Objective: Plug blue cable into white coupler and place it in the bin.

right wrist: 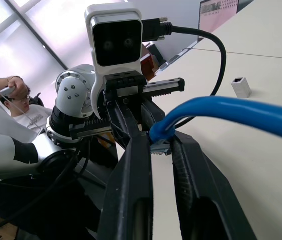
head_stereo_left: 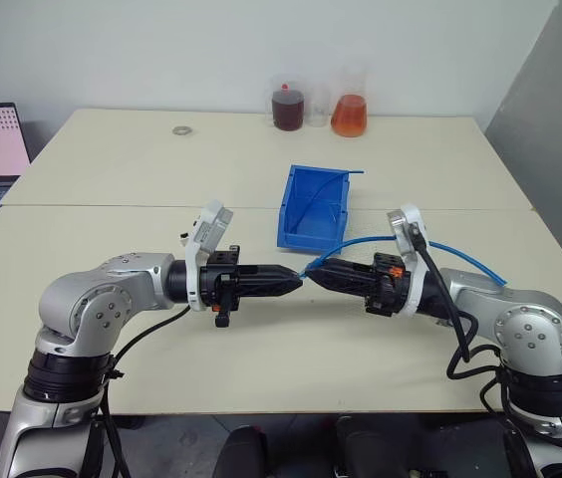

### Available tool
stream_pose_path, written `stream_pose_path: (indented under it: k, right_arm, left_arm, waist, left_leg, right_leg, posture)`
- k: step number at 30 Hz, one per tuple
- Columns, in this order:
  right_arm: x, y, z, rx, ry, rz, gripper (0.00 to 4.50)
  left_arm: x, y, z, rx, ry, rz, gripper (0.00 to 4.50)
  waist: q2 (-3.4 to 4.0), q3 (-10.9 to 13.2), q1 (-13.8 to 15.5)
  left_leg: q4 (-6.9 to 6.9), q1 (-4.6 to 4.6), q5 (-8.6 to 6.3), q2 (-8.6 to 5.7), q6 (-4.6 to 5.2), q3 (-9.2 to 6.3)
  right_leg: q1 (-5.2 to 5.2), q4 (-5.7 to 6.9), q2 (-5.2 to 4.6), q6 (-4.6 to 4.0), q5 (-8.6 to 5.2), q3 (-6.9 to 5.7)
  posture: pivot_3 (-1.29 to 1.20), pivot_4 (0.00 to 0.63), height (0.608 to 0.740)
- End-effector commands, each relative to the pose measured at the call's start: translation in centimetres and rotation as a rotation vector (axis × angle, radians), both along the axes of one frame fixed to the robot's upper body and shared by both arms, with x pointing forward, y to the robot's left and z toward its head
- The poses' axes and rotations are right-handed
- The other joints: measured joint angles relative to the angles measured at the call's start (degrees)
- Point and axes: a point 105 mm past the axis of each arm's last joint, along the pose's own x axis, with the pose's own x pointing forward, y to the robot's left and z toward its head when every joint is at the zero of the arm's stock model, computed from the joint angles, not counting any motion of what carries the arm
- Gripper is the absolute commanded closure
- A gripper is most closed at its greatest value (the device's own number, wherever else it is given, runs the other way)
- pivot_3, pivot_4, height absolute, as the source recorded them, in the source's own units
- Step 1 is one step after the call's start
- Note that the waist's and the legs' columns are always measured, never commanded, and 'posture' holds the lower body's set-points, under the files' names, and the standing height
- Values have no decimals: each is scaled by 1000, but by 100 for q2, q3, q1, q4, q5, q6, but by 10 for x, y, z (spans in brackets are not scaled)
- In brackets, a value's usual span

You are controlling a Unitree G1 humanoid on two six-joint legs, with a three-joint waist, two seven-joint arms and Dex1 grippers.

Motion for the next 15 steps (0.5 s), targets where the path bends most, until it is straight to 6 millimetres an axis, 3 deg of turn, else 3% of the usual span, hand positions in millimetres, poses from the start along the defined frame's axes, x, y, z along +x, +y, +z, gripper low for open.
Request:
stream_pose_path:
  k: [1,14,15]
  right_arm:
    - [-7,4,7,16,-20,50,4314]
    - [-10,1,4,16,3,68,4319]
    - [-10,1,4,15,4,69,4319]
  left_arm:
    - [-3,-1,10,-12,-60,-3,4300]
    - [-5,-11,8,13,-114,-18,4300]
    - [-4,-11,6,35,-127,-13,3950]
  waist:
    - [0,0,0]
    - [0,0,0]
    - [0,0,0]
  left_leg:
    - [0,0,0,0,0,0]
    - [0,-2,0,0,0,0]
    - [-1,-2,0,0,0,0]
  right_leg:
    - [0,0,0,0,0,1]
    - [-2,-1,0,0,0,0]
    - [-2,-1,0,0,0,0]
  posture:
    - [0,150,740]
    - [0,150,740]
    - [0,150,740]
